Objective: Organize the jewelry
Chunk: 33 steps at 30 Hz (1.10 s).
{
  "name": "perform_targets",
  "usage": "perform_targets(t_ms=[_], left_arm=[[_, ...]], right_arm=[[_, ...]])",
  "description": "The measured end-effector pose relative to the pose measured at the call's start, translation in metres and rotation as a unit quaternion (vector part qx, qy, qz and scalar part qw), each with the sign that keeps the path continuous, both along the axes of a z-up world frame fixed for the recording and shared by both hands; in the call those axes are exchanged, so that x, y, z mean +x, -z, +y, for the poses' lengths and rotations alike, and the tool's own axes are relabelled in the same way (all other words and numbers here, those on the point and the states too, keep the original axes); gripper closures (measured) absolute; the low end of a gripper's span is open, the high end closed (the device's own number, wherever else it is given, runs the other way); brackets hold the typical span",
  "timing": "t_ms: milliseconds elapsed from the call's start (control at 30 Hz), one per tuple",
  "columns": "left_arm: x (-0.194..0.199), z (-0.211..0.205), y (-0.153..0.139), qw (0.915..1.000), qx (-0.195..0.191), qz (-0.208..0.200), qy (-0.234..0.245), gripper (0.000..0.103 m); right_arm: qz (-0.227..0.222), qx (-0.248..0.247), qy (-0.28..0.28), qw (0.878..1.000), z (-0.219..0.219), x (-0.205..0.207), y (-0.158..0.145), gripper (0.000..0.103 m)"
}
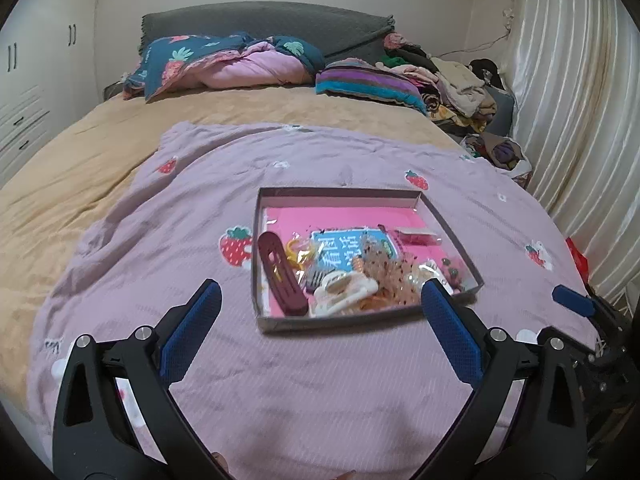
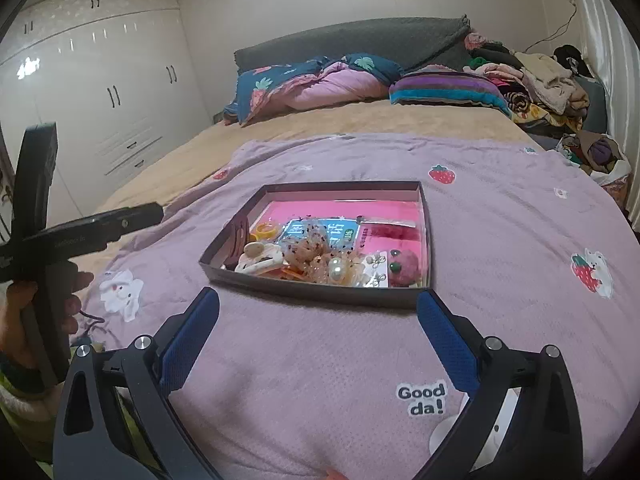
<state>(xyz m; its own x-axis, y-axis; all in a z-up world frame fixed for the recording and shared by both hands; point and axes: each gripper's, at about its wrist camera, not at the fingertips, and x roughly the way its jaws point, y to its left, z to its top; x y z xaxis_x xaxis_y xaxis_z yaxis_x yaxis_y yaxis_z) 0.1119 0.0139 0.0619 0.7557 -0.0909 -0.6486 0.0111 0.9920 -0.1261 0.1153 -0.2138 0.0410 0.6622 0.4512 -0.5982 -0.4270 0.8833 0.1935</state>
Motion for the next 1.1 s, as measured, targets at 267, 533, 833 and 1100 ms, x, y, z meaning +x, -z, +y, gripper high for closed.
perform_targets(t_ms=[267,533,833,1100], left_arm=[[-0.027,-0.003,0.018,0.9999,0.005,0.009,0.001,0.010],[-0.049,-0.007,0.046,0.9997,0.000,0.022,0.006,0.010],[-0.062,-0.016,0.069,0.9997,0.002,0.023,0.010,0.009],[-0.061,-0.021,0.076,0.9995,0.007,0.029,0.008,0.009]], right_arm=[[-0.004,-0.008,0.003,1.000,0.003,-0.019,0.007,0.004],[0.000,0.002,0.013,1.000,0.001,-0.034,0.021,0.004],[-0.006,-0.024,0.036,0.999,-0.002,-0.037,0.040,0.004],[-0.012,-0.041,0.030,0.999,0.004,-0.042,0.050,0.004]])
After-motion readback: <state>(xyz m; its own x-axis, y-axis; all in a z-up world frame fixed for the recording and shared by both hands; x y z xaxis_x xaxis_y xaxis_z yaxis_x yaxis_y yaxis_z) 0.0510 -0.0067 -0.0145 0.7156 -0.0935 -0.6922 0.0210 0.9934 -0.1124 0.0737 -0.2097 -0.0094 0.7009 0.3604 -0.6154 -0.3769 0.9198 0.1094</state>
